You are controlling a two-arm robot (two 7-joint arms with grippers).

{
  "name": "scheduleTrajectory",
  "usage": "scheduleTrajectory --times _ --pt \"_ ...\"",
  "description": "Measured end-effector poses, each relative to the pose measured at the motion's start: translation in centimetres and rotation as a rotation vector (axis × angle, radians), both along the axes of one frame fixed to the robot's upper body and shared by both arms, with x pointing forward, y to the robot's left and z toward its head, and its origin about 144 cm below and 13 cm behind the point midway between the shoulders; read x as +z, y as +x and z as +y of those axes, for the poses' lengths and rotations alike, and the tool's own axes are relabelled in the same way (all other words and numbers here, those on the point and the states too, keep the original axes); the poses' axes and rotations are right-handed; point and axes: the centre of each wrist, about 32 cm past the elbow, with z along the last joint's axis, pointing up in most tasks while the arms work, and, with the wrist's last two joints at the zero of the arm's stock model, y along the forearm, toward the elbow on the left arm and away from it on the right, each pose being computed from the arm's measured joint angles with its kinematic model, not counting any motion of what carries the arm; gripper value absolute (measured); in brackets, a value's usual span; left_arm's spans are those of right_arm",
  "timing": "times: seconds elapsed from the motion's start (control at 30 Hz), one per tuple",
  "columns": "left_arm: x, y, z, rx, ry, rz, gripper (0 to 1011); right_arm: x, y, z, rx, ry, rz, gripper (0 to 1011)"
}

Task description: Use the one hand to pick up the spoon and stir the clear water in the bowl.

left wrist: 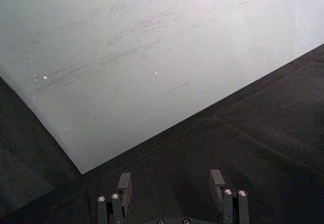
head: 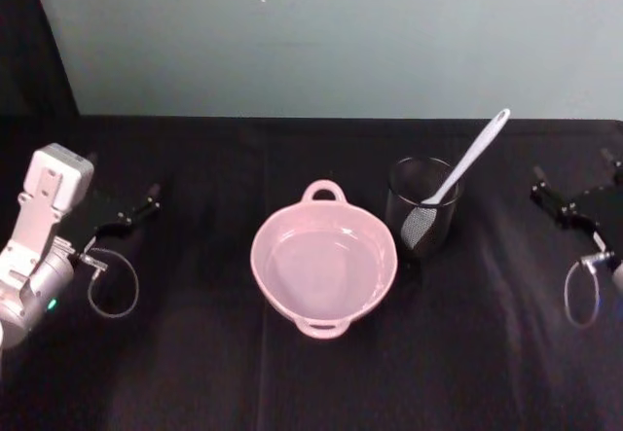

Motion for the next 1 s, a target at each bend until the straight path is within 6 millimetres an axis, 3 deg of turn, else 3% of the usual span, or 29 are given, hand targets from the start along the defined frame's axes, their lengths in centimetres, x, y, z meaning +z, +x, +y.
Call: scheduleTrajectory --times 0.33,1.0 --pt "0.0 0.0 0.0 0.0 0.0 0.0 1011 -1.7 0.2 0.4 0.039 0.0 0.004 1002" --pt "0.0 0.0 0.0 0.0 0.0 0.0 1011 -1.9 0.2 0.8 0.04 0.024 0.006 1002"
